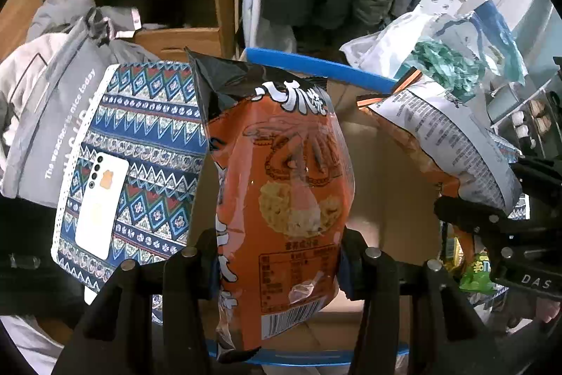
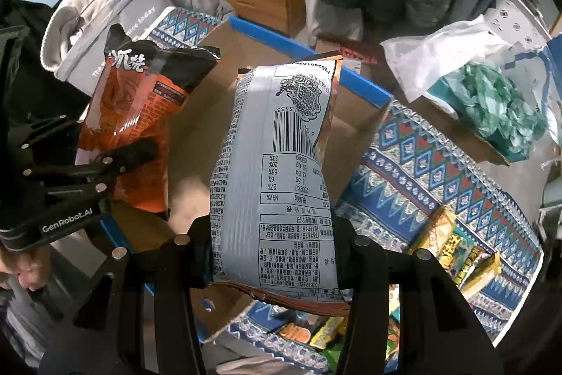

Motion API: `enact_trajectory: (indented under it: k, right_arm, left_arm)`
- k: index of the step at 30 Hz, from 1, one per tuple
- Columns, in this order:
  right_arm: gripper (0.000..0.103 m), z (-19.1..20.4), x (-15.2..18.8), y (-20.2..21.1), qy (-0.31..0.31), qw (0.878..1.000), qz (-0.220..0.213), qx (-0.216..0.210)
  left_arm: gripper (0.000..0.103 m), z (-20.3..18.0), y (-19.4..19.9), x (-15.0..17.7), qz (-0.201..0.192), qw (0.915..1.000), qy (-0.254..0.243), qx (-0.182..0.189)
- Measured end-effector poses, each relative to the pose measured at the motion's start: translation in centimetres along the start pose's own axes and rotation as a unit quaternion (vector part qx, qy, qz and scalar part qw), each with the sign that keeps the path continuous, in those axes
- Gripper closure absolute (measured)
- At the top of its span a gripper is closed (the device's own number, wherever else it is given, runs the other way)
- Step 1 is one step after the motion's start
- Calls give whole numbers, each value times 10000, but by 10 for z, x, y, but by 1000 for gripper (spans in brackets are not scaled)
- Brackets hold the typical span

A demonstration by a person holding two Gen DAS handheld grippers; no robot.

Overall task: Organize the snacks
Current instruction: 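Lift both bags and carry them over the open cardboard box, then open both tools to drop the two bags into the box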

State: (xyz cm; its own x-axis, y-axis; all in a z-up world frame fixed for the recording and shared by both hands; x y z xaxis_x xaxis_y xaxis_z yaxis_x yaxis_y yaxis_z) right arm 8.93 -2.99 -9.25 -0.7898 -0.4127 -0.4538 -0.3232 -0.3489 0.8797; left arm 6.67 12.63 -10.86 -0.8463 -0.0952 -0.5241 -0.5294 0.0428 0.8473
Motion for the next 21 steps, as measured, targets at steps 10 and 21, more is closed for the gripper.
enact_trajectory:
  k: [10,21]
  right_arm:
    - [50,4,-8,-17,-107,9998,164,37]
    - [37,-1,-8,-11,-141,9998,87,114]
  left_arm:
    - [50,4,-10,6,138,9998,-55,-155]
    - [27,10,-1,3,-17,9995,85,-317]
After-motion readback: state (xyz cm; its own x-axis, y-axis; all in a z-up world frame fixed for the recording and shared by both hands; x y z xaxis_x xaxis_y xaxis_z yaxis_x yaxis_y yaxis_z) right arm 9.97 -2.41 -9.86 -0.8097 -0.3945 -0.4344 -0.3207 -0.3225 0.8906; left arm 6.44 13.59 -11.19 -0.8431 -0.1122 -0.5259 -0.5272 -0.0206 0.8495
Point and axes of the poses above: each gripper's, at about its wrist camera, not at the fingertips, and y roughly against the way its jaws point, z to its left, x to its underside, the point moved 3 cm from there along -y, roughly the way its jaws point, and after that the axes turned 11 degrees about -z, right-handed, at the moved point
